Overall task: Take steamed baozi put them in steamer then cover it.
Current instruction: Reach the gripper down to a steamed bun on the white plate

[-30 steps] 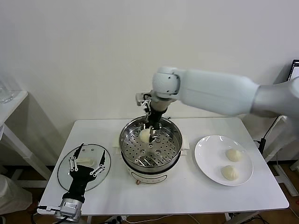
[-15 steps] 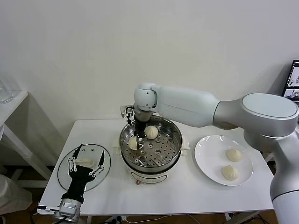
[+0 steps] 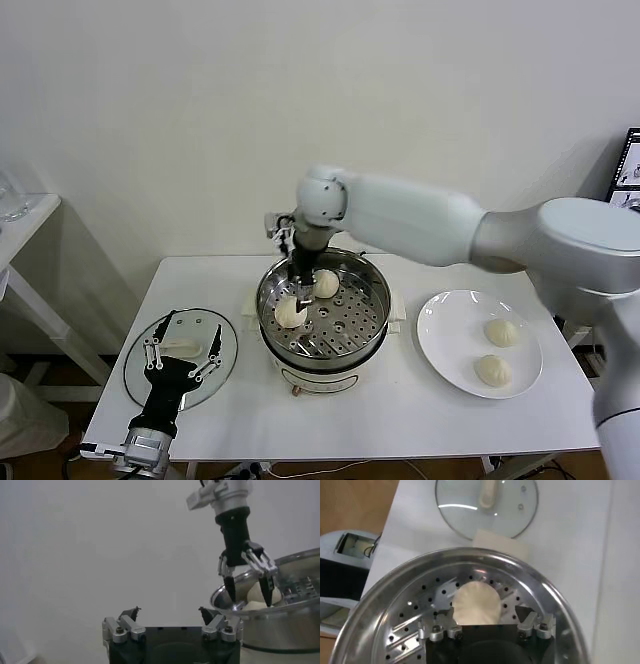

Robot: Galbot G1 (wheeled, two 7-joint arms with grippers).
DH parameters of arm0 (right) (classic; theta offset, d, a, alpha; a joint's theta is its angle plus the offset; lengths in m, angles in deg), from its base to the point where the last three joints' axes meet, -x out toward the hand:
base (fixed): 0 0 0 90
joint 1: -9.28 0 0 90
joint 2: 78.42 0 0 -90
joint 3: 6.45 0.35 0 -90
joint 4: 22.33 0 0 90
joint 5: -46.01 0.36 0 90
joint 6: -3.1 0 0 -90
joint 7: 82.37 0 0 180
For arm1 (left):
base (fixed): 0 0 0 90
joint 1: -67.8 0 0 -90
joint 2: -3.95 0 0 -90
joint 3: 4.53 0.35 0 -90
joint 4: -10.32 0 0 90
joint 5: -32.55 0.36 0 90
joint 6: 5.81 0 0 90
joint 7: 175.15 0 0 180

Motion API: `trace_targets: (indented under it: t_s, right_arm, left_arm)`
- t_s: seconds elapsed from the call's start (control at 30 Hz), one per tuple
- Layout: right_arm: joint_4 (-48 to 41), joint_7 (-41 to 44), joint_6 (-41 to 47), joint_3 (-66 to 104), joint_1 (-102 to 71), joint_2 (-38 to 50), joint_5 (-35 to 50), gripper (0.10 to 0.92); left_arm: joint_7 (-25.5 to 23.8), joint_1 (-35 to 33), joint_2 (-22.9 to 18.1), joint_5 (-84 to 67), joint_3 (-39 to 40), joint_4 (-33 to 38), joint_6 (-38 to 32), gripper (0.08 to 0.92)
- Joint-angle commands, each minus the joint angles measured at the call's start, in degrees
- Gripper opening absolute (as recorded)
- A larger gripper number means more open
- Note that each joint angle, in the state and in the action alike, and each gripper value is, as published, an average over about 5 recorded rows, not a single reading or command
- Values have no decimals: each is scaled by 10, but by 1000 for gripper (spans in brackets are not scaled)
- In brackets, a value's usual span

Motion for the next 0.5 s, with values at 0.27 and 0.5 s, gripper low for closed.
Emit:
trace_targets:
  t_s: [0.27,0.5]
  right_arm:
    - [166,128,-146,-5,38,397,-113,823]
    - [155,143,-218,97,-151,477,-278,823]
  left_arm:
    - [0,3,-4,8,22,2,6,823]
    - [0,0,-7,9,22,2,5,823]
